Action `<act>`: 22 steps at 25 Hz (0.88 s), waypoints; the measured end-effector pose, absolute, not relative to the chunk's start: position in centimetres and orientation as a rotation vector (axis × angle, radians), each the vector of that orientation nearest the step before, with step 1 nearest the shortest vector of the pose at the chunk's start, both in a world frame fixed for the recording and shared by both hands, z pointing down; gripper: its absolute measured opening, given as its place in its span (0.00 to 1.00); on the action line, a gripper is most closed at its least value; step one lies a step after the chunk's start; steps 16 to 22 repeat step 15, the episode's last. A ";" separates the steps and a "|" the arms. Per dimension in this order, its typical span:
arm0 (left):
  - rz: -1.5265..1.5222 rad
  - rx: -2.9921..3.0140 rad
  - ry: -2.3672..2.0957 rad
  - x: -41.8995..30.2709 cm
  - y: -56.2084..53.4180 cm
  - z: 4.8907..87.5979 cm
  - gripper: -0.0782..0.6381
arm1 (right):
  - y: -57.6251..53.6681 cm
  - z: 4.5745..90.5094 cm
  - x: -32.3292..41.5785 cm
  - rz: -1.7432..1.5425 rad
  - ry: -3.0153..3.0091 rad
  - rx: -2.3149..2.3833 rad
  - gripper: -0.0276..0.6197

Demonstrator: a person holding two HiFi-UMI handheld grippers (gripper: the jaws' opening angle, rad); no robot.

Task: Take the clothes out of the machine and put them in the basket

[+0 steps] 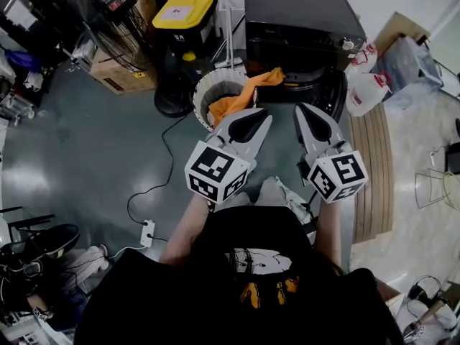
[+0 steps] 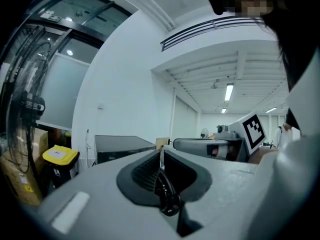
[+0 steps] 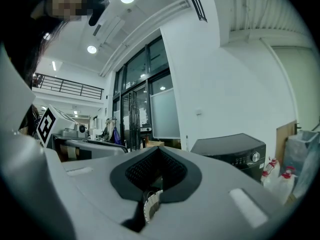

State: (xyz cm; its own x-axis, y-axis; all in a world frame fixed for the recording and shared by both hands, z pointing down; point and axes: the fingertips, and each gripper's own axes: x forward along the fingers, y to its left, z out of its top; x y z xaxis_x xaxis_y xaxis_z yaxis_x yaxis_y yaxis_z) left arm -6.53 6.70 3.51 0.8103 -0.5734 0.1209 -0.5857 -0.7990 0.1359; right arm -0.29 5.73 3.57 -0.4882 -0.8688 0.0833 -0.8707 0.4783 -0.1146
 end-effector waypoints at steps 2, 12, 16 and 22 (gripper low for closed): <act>0.107 2.827 -0.915 -6.9 6.8 3.5 0.14 | 5.8 3.6 -0.6 0.218 -2.686 1.579 0.06; 0.089 2.826 -0.926 -7.8 6.8 3.1 0.14 | 5.1 2.7 0.1 0.167 -2.659 1.592 0.06; 0.076 2.828 -0.943 -7.7 6.5 3.0 0.14 | 4.3 2.3 1.4 0.137 -2.653 1.606 0.06; 0.076 2.828 -0.943 -7.7 6.5 3.0 0.14 | 4.3 2.3 1.4 0.137 -2.653 1.606 0.06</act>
